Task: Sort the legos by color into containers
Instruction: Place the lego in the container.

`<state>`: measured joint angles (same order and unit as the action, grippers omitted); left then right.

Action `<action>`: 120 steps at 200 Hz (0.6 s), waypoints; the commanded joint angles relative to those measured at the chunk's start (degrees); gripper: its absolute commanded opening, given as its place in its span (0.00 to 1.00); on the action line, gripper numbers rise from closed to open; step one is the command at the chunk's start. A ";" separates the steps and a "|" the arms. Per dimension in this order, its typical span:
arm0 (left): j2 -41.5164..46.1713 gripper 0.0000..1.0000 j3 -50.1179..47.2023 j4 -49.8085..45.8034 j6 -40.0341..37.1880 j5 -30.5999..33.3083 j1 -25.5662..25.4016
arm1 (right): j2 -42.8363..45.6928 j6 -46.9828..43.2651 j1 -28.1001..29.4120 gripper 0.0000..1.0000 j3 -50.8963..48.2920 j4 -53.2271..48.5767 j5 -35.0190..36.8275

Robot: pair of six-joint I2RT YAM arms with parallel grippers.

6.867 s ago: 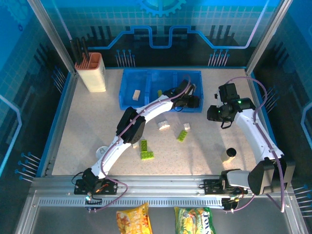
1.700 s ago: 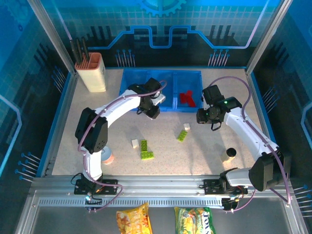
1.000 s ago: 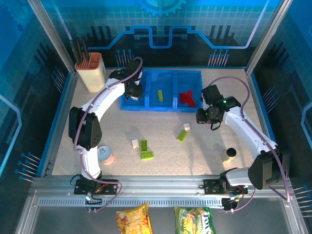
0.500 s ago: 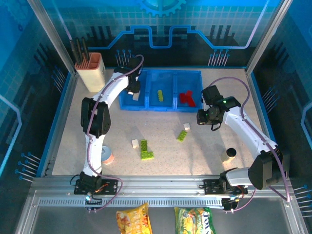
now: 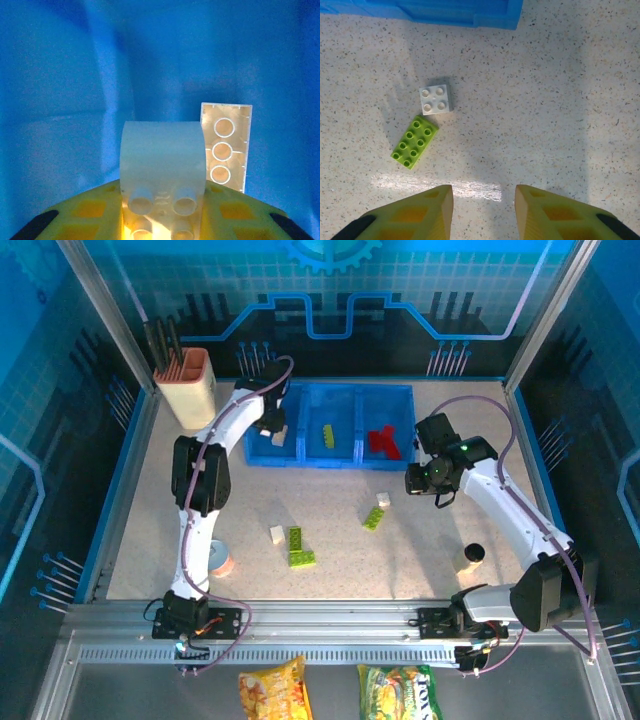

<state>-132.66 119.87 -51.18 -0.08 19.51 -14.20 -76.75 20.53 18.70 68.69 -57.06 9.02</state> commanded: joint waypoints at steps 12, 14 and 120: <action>-1.80 0.33 1.28 -1.73 -0.54 0.17 0.75 | 0.79 -0.16 0.37 0.38 1.39 -1.61 0.31; -1.87 0.33 1.25 -1.73 -0.47 0.07 0.75 | 0.81 -0.19 0.33 0.38 1.43 -1.58 0.28; -3.45 0.41 -0.35 -1.75 0.29 -2.43 0.76 | 0.62 -0.33 0.55 0.38 1.97 -1.66 0.18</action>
<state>-135.74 119.85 -51.35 -0.03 17.93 -14.20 -76.75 20.51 18.70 68.71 -57.06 8.99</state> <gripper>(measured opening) 0.397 0.382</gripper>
